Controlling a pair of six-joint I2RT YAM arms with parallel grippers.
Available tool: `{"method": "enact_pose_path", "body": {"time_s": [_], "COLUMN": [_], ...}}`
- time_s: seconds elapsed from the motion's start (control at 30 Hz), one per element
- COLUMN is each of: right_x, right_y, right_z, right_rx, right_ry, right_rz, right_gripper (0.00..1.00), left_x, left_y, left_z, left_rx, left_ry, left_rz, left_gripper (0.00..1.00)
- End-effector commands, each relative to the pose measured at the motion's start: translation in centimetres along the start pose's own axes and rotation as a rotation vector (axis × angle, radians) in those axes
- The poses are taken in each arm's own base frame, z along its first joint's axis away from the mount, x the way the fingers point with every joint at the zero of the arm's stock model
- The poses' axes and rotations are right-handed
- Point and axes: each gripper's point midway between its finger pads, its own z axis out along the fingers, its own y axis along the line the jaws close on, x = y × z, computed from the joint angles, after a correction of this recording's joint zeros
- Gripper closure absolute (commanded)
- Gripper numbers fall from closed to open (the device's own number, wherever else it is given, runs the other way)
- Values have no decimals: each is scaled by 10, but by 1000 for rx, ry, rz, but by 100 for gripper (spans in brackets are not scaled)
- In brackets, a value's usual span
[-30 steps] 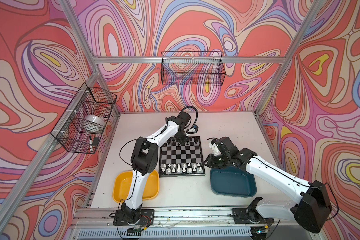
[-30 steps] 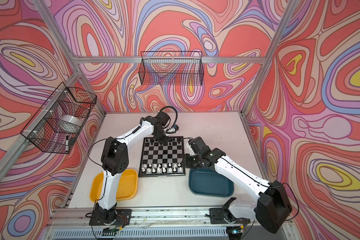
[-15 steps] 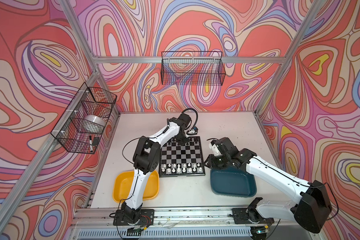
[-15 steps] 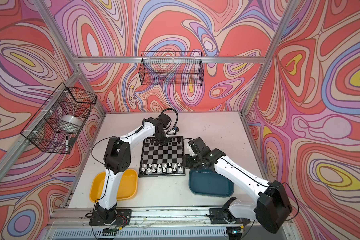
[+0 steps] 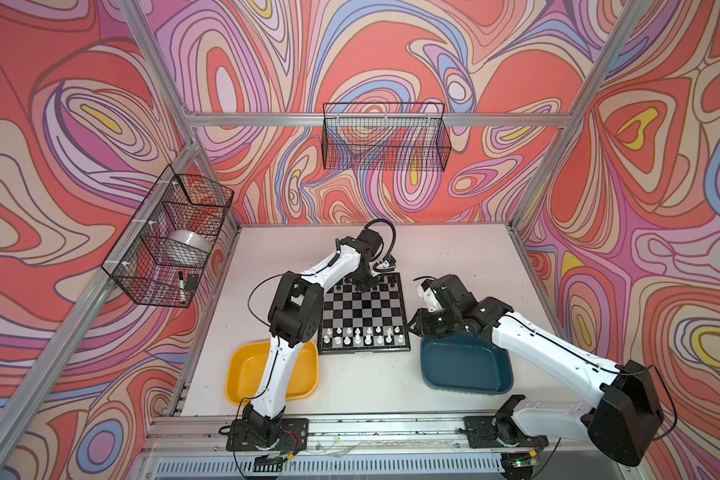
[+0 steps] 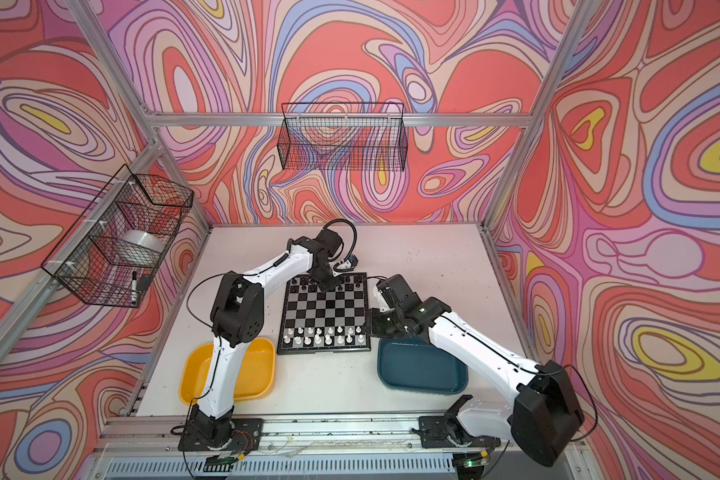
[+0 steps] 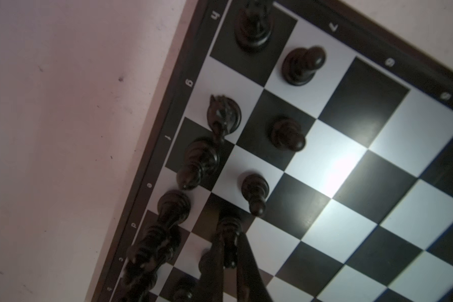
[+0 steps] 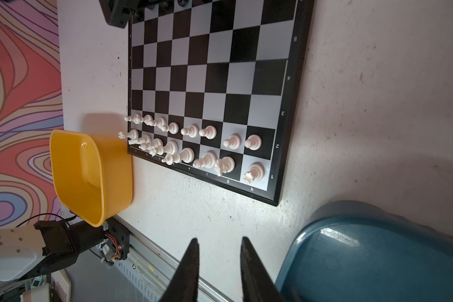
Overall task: Set up the chess pieces on the board
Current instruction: 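Lower the black pawn with the left gripper onto the last empty pawn square, then open the left gripper to release the black pawn on the board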
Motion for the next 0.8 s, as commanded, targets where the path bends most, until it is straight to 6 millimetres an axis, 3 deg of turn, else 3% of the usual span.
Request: {"method": "enact_pose_path", "body": {"time_s": [0.0,0.5,0.77], "right_x": [3,1,-8], "right_y": [-2,-1,-2], "right_z": [2,1,0], "right_rx": [3,4,31], "right_ry": [5,-4,-32], "right_rz": [2,-4,-13], "right_gripper": [72,72,68], "left_x": [2,-9,-10], "left_y": [-3,4,-1], "left_z": [11,-5,-37], "left_rx": [4,-20,-9], "left_ry": [20,-10,-39], "left_rz": [21,19,22], "left_gripper": [87,72,69]}}
